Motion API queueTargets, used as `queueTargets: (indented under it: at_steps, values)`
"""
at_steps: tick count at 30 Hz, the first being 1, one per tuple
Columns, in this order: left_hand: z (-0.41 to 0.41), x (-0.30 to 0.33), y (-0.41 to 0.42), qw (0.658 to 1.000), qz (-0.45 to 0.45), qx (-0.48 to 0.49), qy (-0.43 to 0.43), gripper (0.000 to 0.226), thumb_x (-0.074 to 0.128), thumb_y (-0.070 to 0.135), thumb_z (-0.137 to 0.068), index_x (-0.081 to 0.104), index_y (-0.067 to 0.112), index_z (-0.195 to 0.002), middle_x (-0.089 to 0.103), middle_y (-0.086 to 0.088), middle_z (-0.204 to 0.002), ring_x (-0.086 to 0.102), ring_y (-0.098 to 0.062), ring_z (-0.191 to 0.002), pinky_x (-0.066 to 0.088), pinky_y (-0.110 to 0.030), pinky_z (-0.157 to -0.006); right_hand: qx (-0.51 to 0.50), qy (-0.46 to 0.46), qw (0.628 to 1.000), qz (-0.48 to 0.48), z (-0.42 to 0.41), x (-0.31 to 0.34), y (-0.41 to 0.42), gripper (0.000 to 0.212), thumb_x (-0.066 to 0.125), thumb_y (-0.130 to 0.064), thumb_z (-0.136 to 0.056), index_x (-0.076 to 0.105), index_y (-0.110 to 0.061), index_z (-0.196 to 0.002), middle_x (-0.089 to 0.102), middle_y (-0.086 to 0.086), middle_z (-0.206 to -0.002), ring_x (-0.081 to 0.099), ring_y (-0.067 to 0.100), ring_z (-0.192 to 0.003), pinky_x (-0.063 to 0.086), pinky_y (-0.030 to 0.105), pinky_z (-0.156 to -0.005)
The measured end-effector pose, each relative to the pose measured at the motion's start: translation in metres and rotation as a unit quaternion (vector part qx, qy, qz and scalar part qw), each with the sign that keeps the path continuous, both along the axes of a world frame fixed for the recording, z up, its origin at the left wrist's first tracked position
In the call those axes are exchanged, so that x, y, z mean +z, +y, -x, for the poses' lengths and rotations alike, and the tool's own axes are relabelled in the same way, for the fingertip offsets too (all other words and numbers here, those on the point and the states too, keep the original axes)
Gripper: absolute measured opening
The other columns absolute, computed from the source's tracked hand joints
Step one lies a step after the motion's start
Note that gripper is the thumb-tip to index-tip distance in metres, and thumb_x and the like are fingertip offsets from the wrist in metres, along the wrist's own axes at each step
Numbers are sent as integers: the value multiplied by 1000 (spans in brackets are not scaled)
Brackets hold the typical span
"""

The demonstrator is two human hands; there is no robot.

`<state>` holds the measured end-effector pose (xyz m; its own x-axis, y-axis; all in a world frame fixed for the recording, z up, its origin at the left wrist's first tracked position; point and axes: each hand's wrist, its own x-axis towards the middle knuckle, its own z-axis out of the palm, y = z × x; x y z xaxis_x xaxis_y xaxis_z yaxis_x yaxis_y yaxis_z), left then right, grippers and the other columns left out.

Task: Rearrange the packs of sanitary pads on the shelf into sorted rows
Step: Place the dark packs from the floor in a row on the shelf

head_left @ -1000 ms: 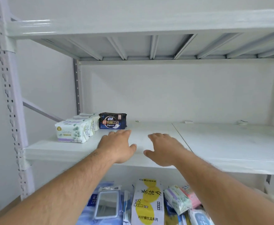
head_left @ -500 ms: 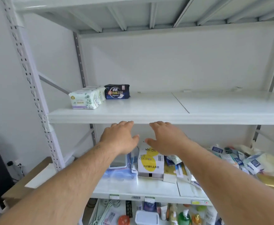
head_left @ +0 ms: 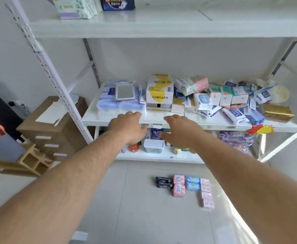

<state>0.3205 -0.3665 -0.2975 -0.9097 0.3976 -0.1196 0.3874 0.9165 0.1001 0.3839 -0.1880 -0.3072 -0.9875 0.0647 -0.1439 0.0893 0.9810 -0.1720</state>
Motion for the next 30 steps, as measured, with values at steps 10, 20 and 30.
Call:
queueTargets:
  at_steps: [10, 20, 30]
  values:
    - [-61, -103, 46, 992, 72, -24, -104, 55, 41, 48, -93, 37, 27, -144, 45, 0, -144, 48, -25, -124, 45, -40, -94, -8, -118, 993, 23, -78, -112, 53, 59, 47, -49, -97, 38, -16, -145, 47, 6, -142, 45, 28, -129, 44, 42, -101]
    - [-75, -168, 83, 980, 108, -37, -165, 58, 40, 42, -96, 29, 25, -149, 38, 1, -151, 41, -24, -132, 40, -38, -100, -60, -190, 978, 61, -108, -183, 111, 54, 46, -44, -97, 40, -18, -144, 46, 4, -142, 43, 26, -130, 43, 41, -102]
    - [1, -239, 81, 970, 88, -86, -207, 55, 40, 41, -96, 30, 27, -149, 41, 1, -149, 46, -25, -129, 41, -38, -99, -112, -252, 960, 46, -55, -240, 105, 50, 47, -46, -97, 42, -19, -139, 47, 2, -138, 47, 25, -126, 47, 41, -96]
